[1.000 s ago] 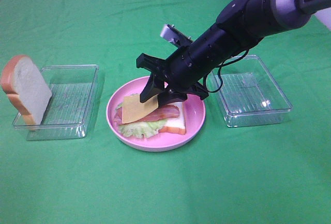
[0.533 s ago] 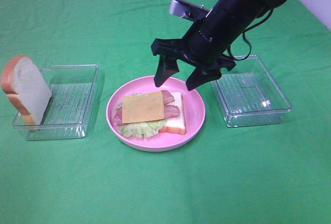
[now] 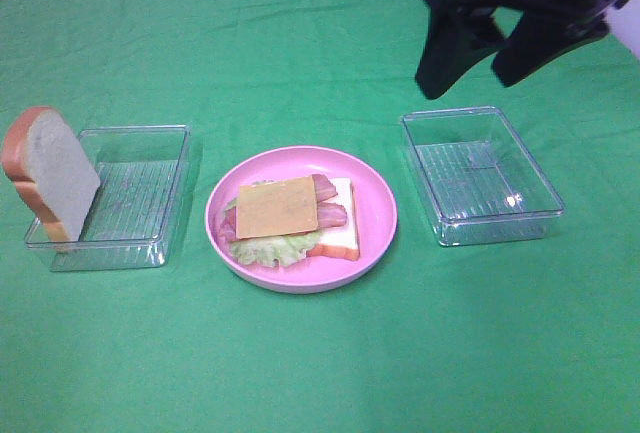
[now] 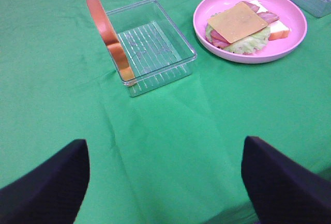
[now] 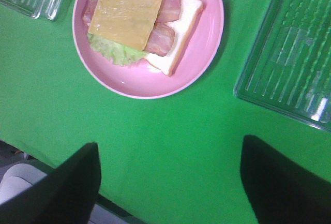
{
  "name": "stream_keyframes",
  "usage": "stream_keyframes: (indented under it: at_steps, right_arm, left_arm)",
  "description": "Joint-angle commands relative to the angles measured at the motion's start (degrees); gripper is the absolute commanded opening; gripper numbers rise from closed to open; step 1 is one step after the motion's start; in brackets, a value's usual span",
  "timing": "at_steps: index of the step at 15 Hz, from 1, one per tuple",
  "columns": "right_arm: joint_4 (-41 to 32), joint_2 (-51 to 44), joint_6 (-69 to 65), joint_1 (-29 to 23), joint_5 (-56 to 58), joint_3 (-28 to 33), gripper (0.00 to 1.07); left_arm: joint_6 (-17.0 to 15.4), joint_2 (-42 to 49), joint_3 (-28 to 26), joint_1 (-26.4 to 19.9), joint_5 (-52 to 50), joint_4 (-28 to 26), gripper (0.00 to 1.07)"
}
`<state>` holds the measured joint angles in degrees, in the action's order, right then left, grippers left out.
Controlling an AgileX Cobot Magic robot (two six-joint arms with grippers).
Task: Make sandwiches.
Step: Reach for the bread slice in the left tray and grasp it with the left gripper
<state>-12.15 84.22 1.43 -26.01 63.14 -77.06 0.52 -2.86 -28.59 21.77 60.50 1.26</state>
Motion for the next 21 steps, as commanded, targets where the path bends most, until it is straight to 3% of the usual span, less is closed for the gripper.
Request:
stream_keyframes:
  at_steps: [1, 6, 7, 10, 17, 19, 20, 21]
  right_arm:
    - [1.32, -11.06, -0.69, 0.06, 1.09, 5.10, 0.72]
    - [2.41, -35.07, -0.40, 0.06, 4.41, 23.55, 0.72]
    - [2.46, -45.15, 0.52, 0.06, 6.13, 31.00, 0.72]
    - [2.01, -58.38, 0.46, 0.06, 5.16, 39.76, 0.72]
    - [2.23, -75.46, 5.61, 0.06, 1.32, 46.12, 0.72]
    - [2.23, -78.55, 5.84, 0.06, -1.26, 47.15, 0.72]
    - [2.23, -80.04, 5.84, 0.06, -1.89, 47.61, 0.72]
    - [2.41, -83.54, 5.84, 0.06, -2.01, 47.61, 0.71]
  left_arm:
    - [-0.17, 0.40, 0.06, 0.17, -0.74, 0.00, 0.76]
    - [-0.17, 0.40, 0.06, 0.17, -0.74, 0.00, 0.76]
    - [-0.17, 0.40, 0.06, 0.17, -0.74, 0.06, 0.76]
    - [-0.17, 0.40, 0.06, 0.17, -0.74, 0.06, 0.76]
    - [-0.17, 0.40, 0.06, 0.17, -0.74, 0.06, 0.76]
    - [-5.10, 0.06, -0.06, 0.17, -0.74, 1.20, 0.76]
    - [-9.45, -0.63, -0.29, 0.17, -0.57, 3.90, 0.76]
    - [-18.79, -3.95, -1.83, 0.17, -1.09, 8.71, 0.76]
